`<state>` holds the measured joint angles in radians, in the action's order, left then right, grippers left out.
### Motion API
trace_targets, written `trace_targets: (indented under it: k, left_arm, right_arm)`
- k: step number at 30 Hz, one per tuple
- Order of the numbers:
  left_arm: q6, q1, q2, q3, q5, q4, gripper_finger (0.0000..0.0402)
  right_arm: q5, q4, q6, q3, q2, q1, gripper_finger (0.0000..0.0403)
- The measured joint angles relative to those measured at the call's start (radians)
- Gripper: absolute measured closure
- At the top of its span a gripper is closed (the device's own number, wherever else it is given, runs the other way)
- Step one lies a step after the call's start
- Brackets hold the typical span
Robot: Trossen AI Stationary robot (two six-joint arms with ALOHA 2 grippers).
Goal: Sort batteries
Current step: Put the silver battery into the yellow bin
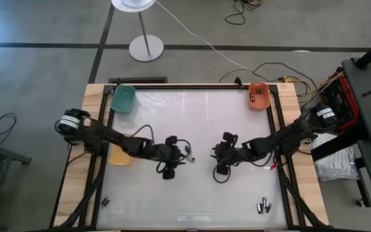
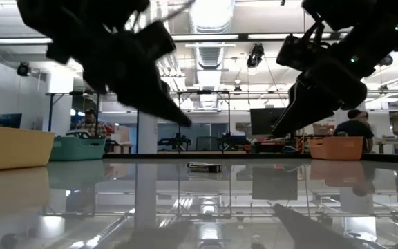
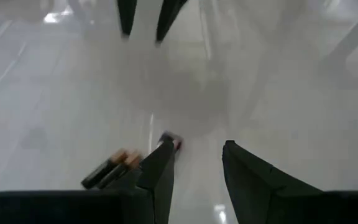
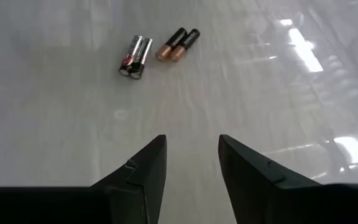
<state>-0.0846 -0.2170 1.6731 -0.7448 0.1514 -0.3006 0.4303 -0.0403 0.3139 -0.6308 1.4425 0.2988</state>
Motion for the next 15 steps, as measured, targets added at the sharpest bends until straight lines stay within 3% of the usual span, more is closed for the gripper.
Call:
trace_targets:
  k: [7,15]
  left_arm:
    - [0.044,0.043,0.144,-0.056,-0.022,-0.008,0.0285]
    - [0.08,0.042,0.197,-0.086,-0.035,-0.021,0.0285]
  right_arm:
    - [0.052,0.006,0.056,0.0,0.0,0.049,0.0276]
    - [0.069,0.008,0.076,0.001,0.0,0.059,0.0286]
